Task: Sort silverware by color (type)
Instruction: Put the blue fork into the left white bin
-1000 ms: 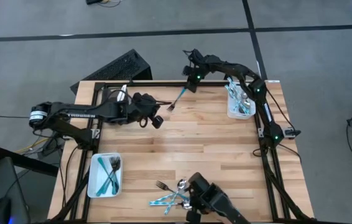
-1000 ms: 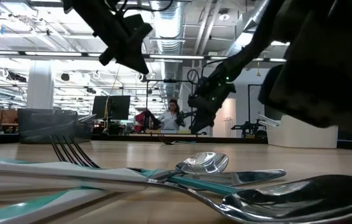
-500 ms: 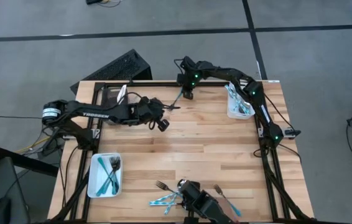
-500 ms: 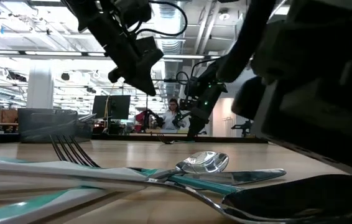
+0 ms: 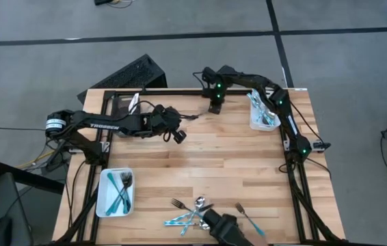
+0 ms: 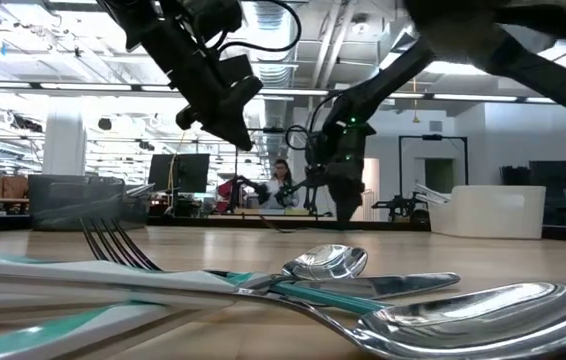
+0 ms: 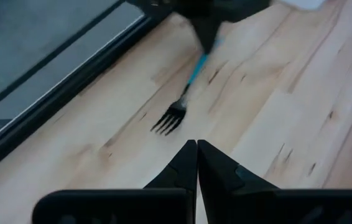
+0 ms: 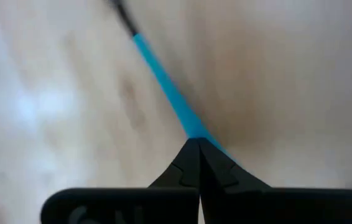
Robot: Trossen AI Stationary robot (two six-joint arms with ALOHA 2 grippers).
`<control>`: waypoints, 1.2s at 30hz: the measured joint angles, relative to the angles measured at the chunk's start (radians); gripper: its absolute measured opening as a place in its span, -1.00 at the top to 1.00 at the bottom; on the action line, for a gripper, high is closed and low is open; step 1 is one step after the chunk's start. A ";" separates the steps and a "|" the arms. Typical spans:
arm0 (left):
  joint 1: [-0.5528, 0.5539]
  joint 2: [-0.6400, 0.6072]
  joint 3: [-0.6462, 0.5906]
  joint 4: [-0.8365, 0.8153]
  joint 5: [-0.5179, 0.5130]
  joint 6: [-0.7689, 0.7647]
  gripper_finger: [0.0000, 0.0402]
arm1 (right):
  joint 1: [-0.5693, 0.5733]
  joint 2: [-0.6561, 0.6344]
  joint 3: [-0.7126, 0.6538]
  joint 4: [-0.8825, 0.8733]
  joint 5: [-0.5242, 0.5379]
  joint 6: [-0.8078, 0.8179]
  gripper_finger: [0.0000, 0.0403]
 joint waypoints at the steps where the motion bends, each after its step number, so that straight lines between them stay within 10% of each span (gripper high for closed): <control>1: 0.000 0.000 0.000 -0.008 0.001 0.006 1.00 | 0.012 0.000 -0.012 -0.025 -0.001 0.016 0.93; 7: -0.083 -0.026 -0.001 -0.128 0.045 -0.012 1.00 | 0.094 -0.147 -0.248 0.093 -0.009 0.156 0.93; 18: -0.397 -0.074 -0.005 -0.164 -0.285 -0.174 1.00 | 0.219 -0.631 -0.838 0.722 0.099 0.310 0.77; 27: -0.449 -0.081 -0.078 -0.111 -0.287 -0.288 1.00 | 0.233 -0.575 -0.894 0.810 0.093 0.405 0.09; 36: -0.477 -0.082 -0.175 -0.111 -0.299 -0.356 1.00 | 0.257 -0.558 -0.890 0.809 0.116 0.459 0.06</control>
